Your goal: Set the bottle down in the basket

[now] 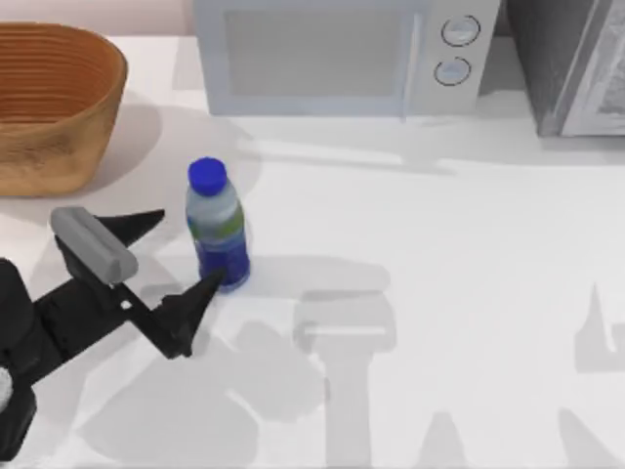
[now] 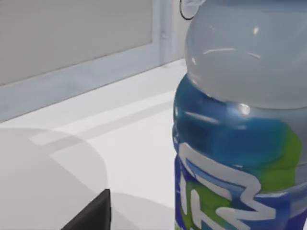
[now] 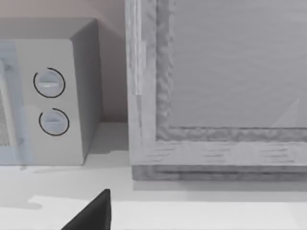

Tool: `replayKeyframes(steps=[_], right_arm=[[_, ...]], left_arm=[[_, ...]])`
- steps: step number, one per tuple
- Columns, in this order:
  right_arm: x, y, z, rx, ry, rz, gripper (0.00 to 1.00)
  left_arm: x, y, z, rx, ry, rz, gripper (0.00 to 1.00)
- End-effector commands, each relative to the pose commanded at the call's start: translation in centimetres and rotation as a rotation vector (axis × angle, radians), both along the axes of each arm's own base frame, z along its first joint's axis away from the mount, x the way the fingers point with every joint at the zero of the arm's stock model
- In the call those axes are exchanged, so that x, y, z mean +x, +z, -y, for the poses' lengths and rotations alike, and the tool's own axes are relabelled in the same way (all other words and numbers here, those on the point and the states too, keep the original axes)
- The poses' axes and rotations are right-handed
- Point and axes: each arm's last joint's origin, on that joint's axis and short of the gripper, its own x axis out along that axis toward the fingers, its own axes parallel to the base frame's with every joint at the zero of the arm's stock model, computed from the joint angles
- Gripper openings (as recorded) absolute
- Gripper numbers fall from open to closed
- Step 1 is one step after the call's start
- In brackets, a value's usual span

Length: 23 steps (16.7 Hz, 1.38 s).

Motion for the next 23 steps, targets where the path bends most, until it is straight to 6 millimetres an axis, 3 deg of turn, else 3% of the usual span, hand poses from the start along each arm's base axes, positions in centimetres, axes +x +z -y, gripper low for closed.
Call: replayKeyframes(steps=[7, 12, 23], right_arm=[[0.0, 0.0, 0.0, 0.0, 0.0, 0.0, 1.0], [0.0, 0.0, 0.0, 0.0, 0.0, 0.0, 1.0], [0.0, 0.0, 0.0, 0.0, 0.0, 0.0, 1.0]], left_arm=[[3.9, -0.6, 4.2, 0.0, -0.001, 0.0, 1.0], [4.1, -0.6, 4.4, 0.0, -0.001, 0.0, 1.0], [4.1, -0.6, 4.4, 0.0, -0.001, 0.0, 0.17]])
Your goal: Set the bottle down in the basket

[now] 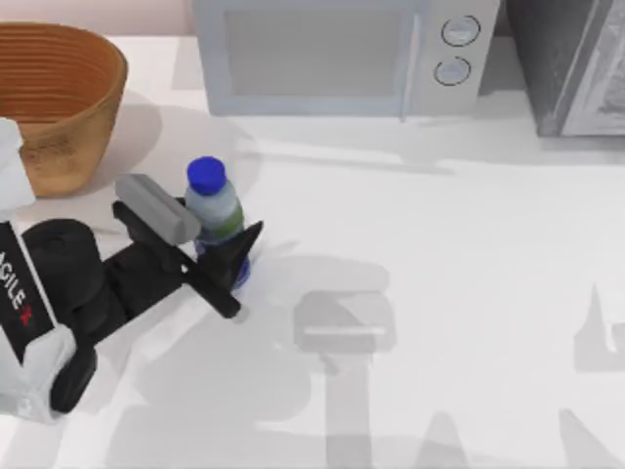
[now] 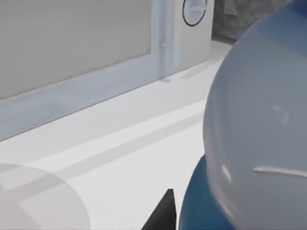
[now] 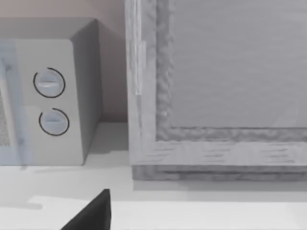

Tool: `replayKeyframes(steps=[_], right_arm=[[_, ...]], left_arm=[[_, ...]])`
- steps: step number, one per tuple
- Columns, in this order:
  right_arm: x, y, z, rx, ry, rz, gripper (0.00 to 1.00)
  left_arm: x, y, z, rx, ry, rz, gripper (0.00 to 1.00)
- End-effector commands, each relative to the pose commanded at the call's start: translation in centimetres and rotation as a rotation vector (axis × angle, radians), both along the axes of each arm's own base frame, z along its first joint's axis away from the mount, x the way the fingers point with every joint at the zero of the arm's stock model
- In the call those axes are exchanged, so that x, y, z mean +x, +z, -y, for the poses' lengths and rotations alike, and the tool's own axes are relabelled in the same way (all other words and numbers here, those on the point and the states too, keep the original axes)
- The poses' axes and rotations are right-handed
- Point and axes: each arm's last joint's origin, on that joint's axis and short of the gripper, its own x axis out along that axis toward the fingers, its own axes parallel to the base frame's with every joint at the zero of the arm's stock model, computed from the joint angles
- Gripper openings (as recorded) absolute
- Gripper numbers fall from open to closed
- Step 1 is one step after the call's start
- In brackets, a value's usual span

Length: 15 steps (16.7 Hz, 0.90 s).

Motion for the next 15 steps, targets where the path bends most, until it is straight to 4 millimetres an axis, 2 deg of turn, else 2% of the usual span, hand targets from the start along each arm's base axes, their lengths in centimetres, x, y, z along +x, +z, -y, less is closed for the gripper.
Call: replayKeyframes(steps=[2, 3, 12, 15], right_arm=[[0.0, 0.0, 0.0, 0.0, 0.0, 0.0, 1.0], [0.0, 0.0, 0.0, 0.0, 0.0, 0.0, 1.0], [0.0, 0.0, 0.0, 0.0, 0.0, 0.0, 1.0], [0.0, 0.0, 0.0, 0.0, 0.0, 0.0, 1.0]], left_arm=[[0.0, 0.0, 0.0, 0.0, 0.0, 0.0, 0.02], [0.0, 0.0, 0.0, 0.0, 0.0, 0.0, 0.0], [0.0, 0.0, 0.0, 0.001, 0.001, 0.001, 0.0], [1.5, 1.4, 0.3, -0.005, -0.037, 0.045, 0.0]])
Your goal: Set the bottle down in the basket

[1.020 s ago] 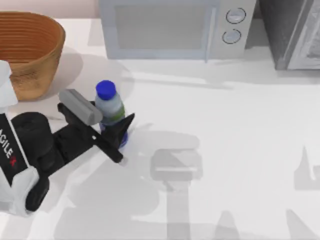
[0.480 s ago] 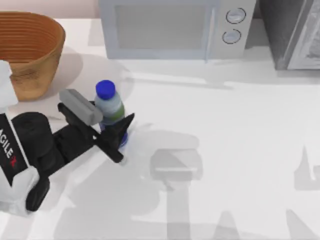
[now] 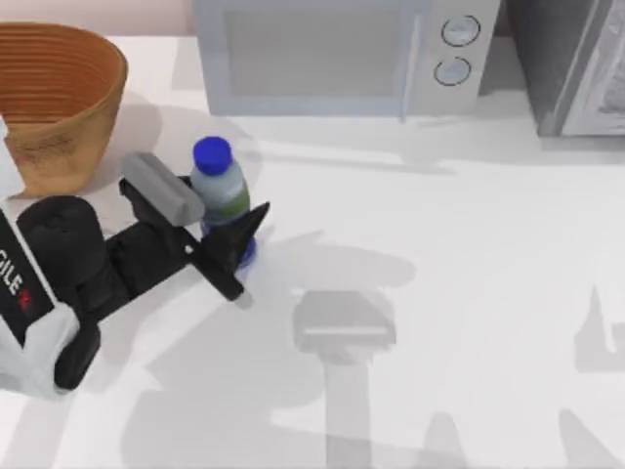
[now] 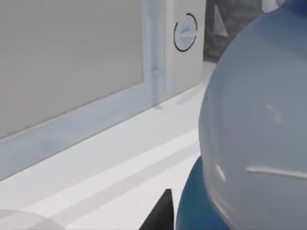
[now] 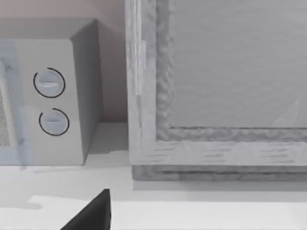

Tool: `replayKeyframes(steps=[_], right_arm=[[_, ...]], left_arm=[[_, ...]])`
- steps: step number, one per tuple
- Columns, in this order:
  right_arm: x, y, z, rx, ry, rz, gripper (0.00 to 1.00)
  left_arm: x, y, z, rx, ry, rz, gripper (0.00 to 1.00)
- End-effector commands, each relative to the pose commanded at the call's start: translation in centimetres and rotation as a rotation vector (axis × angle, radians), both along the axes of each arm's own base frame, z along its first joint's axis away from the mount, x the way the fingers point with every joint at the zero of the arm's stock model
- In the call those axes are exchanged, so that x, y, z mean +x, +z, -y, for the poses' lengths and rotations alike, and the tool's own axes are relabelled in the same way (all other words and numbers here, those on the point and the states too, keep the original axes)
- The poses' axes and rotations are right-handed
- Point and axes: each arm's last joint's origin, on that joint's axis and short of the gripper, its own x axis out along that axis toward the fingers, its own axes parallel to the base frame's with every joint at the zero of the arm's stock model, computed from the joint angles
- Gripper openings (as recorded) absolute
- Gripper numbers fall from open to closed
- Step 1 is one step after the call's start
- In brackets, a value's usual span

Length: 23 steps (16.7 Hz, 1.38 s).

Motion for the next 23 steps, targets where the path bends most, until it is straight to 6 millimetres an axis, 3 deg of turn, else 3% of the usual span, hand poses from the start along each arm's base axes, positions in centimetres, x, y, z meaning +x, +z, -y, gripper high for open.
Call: replayKeyframes(steps=[3, 6, 11, 14, 18, 21, 23], right_arm=[[0.0, 0.0, 0.0, 0.0, 0.0, 0.0, 1.0], [0.0, 0.0, 0.0, 0.0, 0.0, 0.0, 1.0], [0.0, 0.0, 0.0, 0.0, 0.0, 0.0, 1.0], [0.0, 0.0, 0.0, 0.0, 0.0, 0.0, 1.0], [0.0, 0.0, 0.0, 0.0, 0.0, 0.0, 1.0], [0.0, 0.0, 0.0, 0.0, 0.0, 0.0, 1.0], [0.0, 0.0, 0.0, 0.0, 0.0, 0.0, 1.0]], left_arm=[[3.1, 3.1, -0.3, -0.002, -0.056, 0.072, 0.0], [6.4, 7.5, -1.9, 0.012, -0.098, 0.139, 0.0], [10.2, 15.0, -8.3, 0.056, -0.115, 0.168, 0.0], [10.9, 17.9, -13.8, 0.066, -0.083, 0.112, 0.0], [10.2, 20.6, -21.0, 0.045, -0.016, 0.023, 0.0], [9.3, 22.2, -24.8, 0.026, 0.027, -0.014, 0.0], [8.8, 22.9, -26.1, 0.02, 0.044, -0.022, 0.0]])
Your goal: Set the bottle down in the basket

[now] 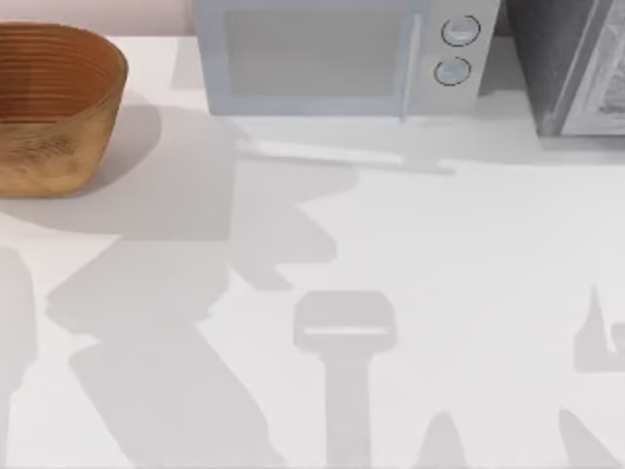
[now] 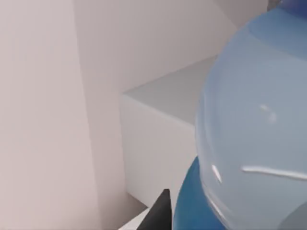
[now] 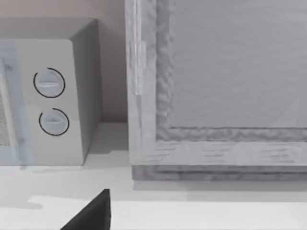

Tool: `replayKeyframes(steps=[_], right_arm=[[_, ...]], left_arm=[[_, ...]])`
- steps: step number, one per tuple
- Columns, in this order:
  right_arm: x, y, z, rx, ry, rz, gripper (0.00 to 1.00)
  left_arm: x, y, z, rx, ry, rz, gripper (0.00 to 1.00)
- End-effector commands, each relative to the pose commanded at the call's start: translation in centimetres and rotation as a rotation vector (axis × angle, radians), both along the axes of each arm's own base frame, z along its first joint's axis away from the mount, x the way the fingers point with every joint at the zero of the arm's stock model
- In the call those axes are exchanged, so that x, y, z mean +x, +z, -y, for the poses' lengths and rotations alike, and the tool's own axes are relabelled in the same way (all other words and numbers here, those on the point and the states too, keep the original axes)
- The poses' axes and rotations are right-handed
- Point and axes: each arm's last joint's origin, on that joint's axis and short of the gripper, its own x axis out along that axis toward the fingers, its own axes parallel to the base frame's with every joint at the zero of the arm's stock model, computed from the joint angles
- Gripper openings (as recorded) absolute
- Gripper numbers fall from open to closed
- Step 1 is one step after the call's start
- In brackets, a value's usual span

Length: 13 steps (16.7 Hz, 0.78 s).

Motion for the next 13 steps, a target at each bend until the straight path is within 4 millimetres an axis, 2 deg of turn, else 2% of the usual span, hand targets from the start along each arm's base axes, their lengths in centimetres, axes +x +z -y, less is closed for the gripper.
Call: replayKeyframes(steps=[6, 13], right_arm=[[0.0, 0.0, 0.0, 0.0, 0.0, 0.0, 1.0], [0.0, 0.0, 0.0, 0.0, 0.0, 0.0, 1.0]], left_arm=[[0.0, 0.1, -0.1, 0.001, 0.004, 0.0, 0.0], [2.9, -2.5, 2.5, 0.013, -0.001, 0.029, 0.0]])
